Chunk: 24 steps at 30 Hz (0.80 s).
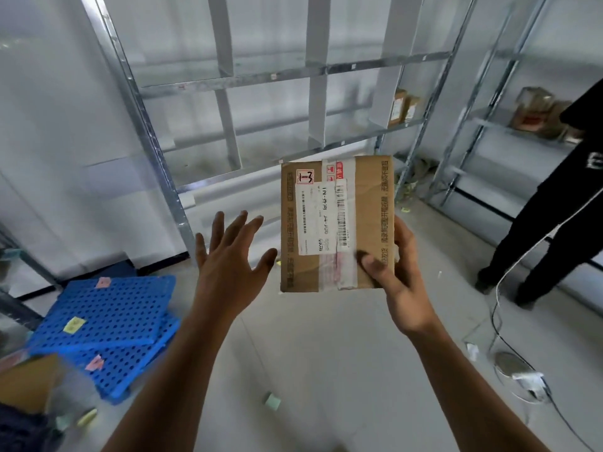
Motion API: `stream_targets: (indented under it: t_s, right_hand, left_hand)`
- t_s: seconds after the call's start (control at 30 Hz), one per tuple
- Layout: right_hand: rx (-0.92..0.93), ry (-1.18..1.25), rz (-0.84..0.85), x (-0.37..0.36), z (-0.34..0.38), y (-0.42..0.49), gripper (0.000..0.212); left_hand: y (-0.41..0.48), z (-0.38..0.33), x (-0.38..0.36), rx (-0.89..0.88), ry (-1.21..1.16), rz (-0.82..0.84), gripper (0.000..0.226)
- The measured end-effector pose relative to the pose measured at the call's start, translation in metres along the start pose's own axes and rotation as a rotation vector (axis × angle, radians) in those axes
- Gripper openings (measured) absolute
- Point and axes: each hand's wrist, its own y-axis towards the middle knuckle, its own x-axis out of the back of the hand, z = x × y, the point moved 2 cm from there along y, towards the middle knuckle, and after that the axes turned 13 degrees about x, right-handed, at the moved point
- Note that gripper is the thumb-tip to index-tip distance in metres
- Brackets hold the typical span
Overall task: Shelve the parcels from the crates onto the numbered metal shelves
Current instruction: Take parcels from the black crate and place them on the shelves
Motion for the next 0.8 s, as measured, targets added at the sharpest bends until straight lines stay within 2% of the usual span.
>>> stream_targets:
  t_s: [0.1, 0.4, 0.53, 0.8]
  right_hand:
    - [0.017, 0.002, 0.012, 0.035, -0.013, 0.027, 0.078]
    - [0.032, -0.023, 0.075, 0.139, -0.046, 0.123, 0.080]
    - [0.011, -0.012, 0.021, 0.174, -0.074, 0.167, 0.081]
    - [0.042, -0.069, -0.071, 0.227, -0.155, 0.280, 0.080]
  left_hand:
    - [0.023, -0.035, -0.025, 0.016, 0.020, 0.003, 0.067]
    - [0.099, -0.132, -0.089, 0.020, -0.013, -0.023, 0.071]
    - [0.144, -0.161, -0.122, -0.023, -0.013, -0.006, 0.078]
    - [0.284, -0.199, -0.188, -0.098, -0.027, 0.035, 0.073]
